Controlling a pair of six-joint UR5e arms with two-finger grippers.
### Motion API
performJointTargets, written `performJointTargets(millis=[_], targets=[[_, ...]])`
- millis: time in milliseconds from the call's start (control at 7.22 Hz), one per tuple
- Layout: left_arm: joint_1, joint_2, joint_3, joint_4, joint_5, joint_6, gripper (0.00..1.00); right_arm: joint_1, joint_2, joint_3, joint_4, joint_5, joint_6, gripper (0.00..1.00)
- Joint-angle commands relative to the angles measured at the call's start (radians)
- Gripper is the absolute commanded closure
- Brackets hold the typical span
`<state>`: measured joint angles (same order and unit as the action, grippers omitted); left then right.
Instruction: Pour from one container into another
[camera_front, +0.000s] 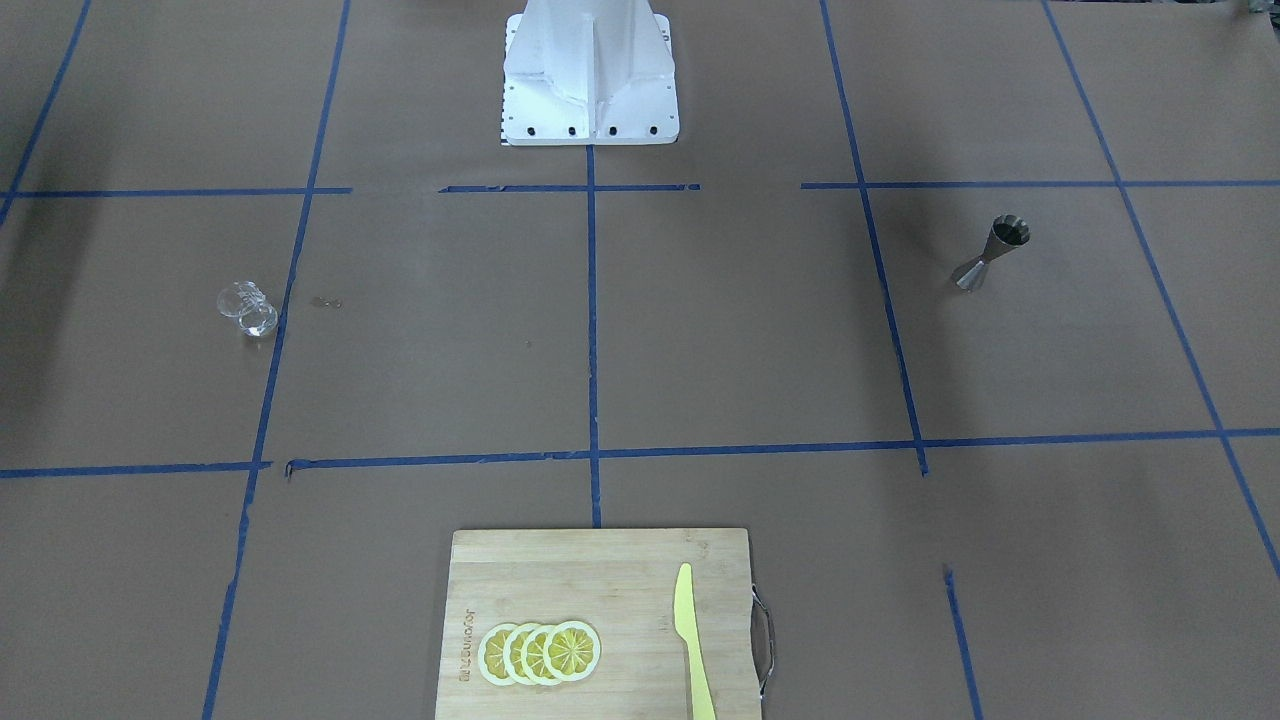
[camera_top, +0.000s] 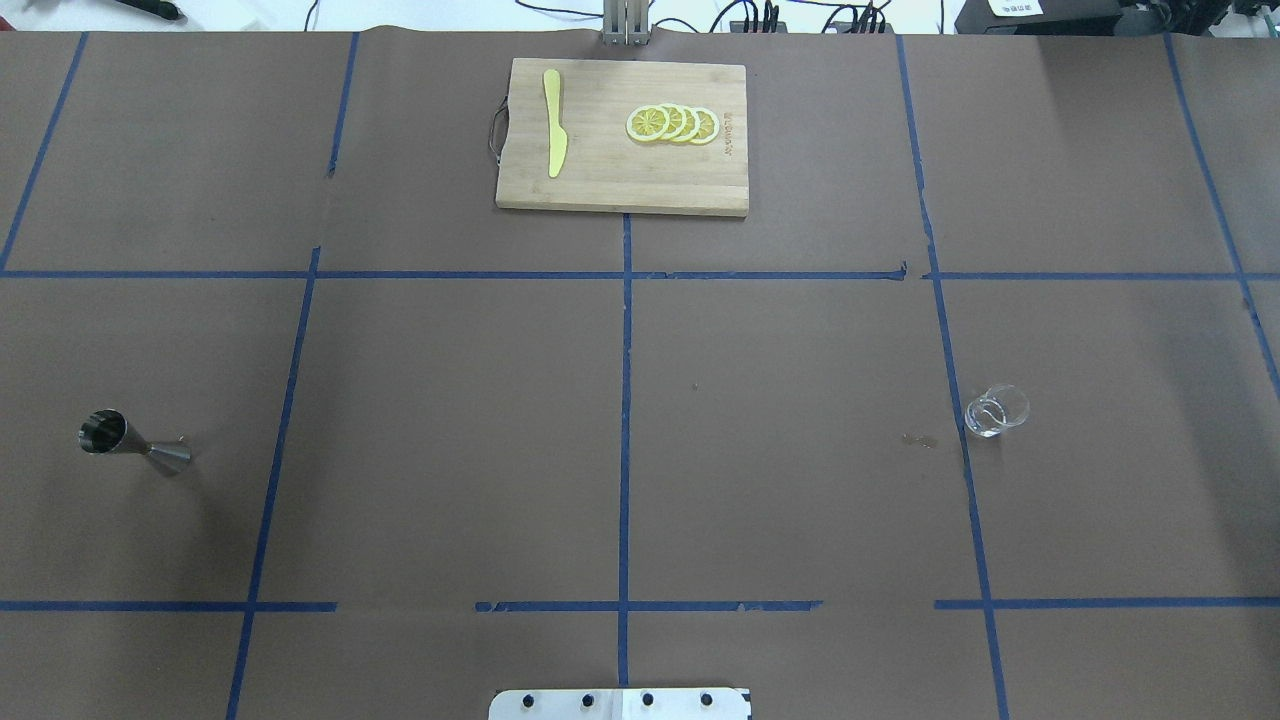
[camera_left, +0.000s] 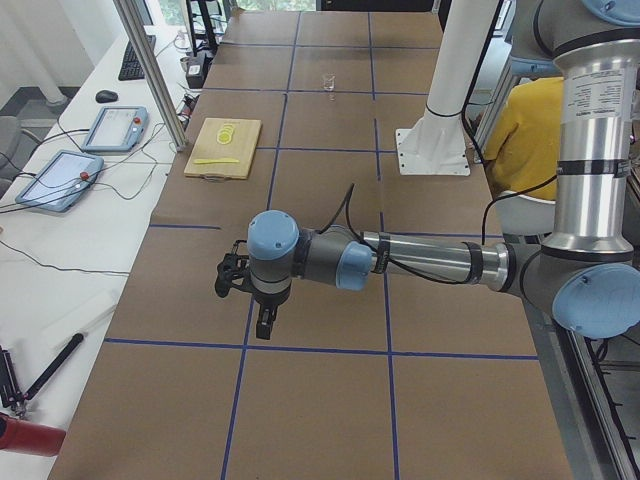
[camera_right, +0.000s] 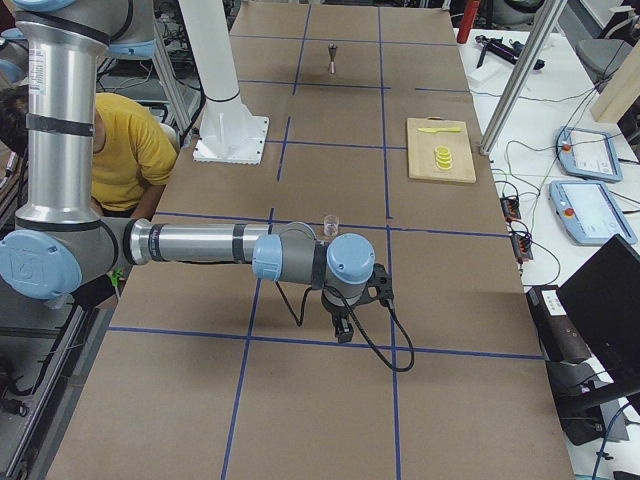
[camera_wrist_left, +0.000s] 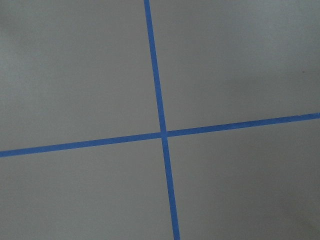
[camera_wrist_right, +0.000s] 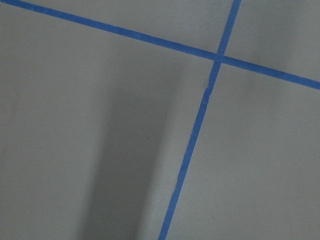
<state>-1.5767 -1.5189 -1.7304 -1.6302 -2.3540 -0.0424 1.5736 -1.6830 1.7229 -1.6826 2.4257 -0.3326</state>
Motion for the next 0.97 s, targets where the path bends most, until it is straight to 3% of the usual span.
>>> performJointTargets(millis=[0, 831], targets=[[0.003, 0.019, 0.020, 0.063, -0.010, 0.003, 0.00, 0.000, 0.005, 0.007, 0.003, -0.004, 0.059, 0.00], [0.020, -0.007, 0.057, 0.043, -0.005, 0.007, 0.00, 0.000, 0.046, -0.026, -0.006, 0.007, 0.060, 0.00]])
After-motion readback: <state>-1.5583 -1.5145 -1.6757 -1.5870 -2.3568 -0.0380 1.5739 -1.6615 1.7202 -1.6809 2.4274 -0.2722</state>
